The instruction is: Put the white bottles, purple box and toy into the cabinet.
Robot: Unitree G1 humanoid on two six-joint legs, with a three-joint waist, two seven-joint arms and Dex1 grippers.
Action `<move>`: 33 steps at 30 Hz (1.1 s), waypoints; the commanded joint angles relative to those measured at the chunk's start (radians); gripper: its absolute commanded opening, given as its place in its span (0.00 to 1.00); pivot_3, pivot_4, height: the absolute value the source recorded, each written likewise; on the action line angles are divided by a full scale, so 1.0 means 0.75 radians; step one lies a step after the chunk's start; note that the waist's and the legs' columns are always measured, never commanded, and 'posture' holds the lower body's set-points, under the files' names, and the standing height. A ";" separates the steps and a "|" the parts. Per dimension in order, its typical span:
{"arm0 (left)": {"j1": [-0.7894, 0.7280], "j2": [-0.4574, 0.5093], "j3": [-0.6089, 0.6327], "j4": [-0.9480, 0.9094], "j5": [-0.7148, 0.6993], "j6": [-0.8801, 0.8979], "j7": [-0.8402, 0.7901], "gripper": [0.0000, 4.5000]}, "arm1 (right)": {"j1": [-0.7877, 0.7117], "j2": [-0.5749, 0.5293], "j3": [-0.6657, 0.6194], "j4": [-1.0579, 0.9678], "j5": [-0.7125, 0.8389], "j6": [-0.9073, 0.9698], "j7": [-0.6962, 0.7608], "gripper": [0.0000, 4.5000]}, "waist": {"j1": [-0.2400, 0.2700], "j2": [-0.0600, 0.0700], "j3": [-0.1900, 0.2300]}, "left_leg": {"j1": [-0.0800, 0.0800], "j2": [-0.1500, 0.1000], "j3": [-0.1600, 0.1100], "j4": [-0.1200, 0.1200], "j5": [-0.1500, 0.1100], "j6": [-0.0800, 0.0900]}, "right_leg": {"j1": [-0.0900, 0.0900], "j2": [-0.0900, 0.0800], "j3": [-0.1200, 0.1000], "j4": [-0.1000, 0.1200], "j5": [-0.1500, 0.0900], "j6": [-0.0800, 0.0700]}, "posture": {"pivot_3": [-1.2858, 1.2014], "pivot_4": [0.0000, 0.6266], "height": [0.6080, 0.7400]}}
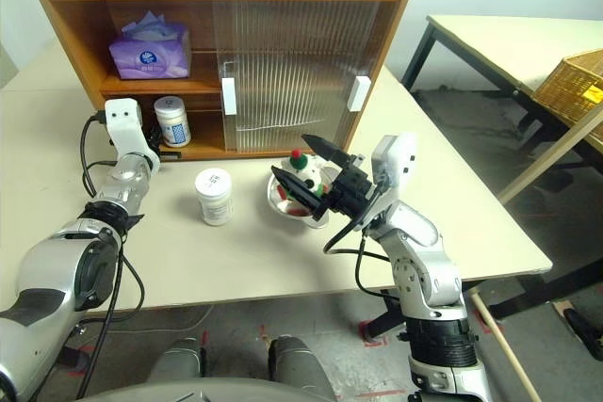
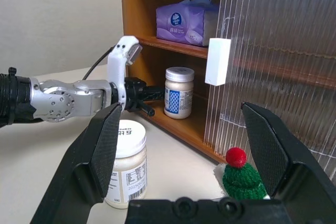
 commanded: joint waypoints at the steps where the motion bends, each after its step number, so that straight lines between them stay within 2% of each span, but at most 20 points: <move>1: -0.016 -0.012 -0.011 0.020 0.024 0.007 -0.006 0.01 | 0.011 -0.011 0.000 -0.020 -0.009 0.008 -0.005 1.00 | -0.001 0.000 0.000 | 0.000 0.000 0.000 0.000 0.000 0.000 | 0.000 0.000 0.000 0.000 0.000 0.000 | 0.51 0.09 1.00; 33: -0.062 -0.105 -0.049 0.049 0.110 0.022 -0.029 0.01 | 0.054 -0.024 -0.006 -0.066 -0.005 0.013 -0.040 1.00 | -0.020 0.000 0.000 | 0.000 0.000 0.000 0.000 -0.001 0.001 | 0.000 0.000 0.000 -0.002 0.000 0.000 | 0.50 0.08 1.00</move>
